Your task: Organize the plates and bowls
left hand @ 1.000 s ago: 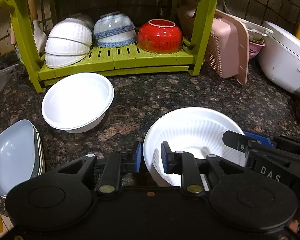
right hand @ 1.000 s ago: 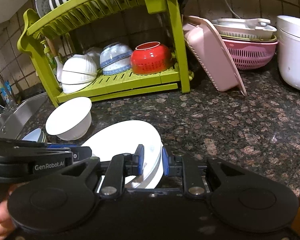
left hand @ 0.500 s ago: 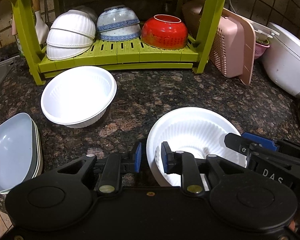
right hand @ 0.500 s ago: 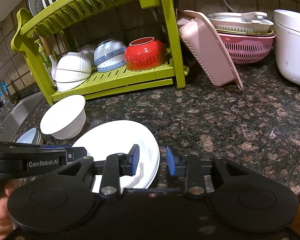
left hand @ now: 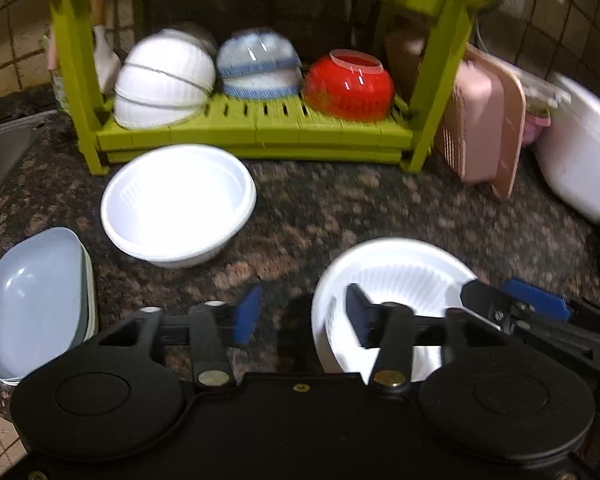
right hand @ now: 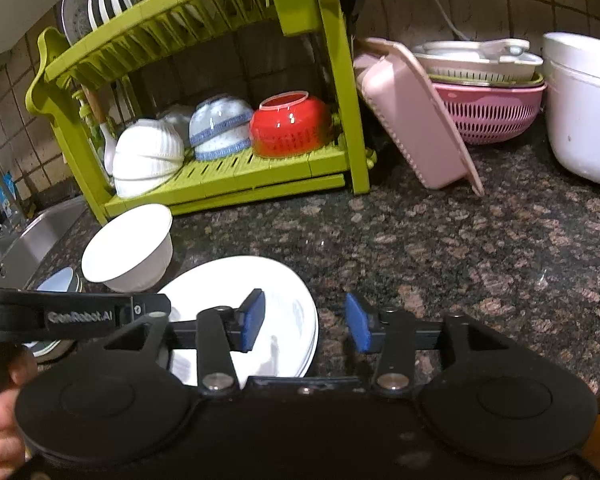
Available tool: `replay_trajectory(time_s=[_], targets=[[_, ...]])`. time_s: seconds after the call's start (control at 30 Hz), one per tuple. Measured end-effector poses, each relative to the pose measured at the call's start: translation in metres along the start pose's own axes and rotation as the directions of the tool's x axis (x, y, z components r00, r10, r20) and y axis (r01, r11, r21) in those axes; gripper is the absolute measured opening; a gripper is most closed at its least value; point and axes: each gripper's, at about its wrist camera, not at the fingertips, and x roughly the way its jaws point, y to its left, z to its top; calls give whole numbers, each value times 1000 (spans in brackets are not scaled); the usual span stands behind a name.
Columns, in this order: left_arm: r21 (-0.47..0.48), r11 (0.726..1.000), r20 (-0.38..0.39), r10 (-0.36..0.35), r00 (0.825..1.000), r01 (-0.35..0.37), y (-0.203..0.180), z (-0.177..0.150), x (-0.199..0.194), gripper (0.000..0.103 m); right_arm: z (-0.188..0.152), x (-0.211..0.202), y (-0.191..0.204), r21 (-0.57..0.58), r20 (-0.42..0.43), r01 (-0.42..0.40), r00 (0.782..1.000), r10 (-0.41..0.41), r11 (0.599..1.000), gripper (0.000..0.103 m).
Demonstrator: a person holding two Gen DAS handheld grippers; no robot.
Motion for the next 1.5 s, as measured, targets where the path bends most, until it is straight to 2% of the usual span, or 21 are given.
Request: replay_trajectory(time_s=[0.13, 0.27, 0.43, 0.67, 0.8, 0.97, 1.27, 1.5], targets=[[-22, 1000, 51, 14, 999, -13, 6, 2, -8, 58, 1, -4, -1, 3, 44, 15, 999, -15, 1000, 61], [-50, 998, 56, 27, 998, -24, 13, 6, -8, 61, 1, -6, -1, 8, 75, 33, 997, -33, 999, 63], [-94, 991, 88, 99, 991, -91, 27, 12, -10, 61, 2, -8, -1, 24, 114, 47, 992, -50, 999, 66], [-187, 974, 91, 150, 984, -131, 57, 21, -9, 61, 4, -8, 8, 12, 134, 28, 991, -30, 1000, 67], [-209, 961, 102, 208, 973, -183, 70, 26, -7, 61, 3, -6, 19, -29, 136, 25, 990, -21, 999, 67], [-231, 951, 100, 235, 967, -207, 84, 33, -3, 61, 12, -2, 32, -55, 111, -23, 993, 29, 998, 67], [-243, 944, 54, 241, 969, -221, 106, 45, 19, 60, 36, 23, 64, -88, 6, -100, 995, 101, 991, 66], [-277, 945, 21, 186, 982, -173, 123, 48, 31, 59, 65, 61, 83, -46, -124, -144, 983, 137, 989, 62]])
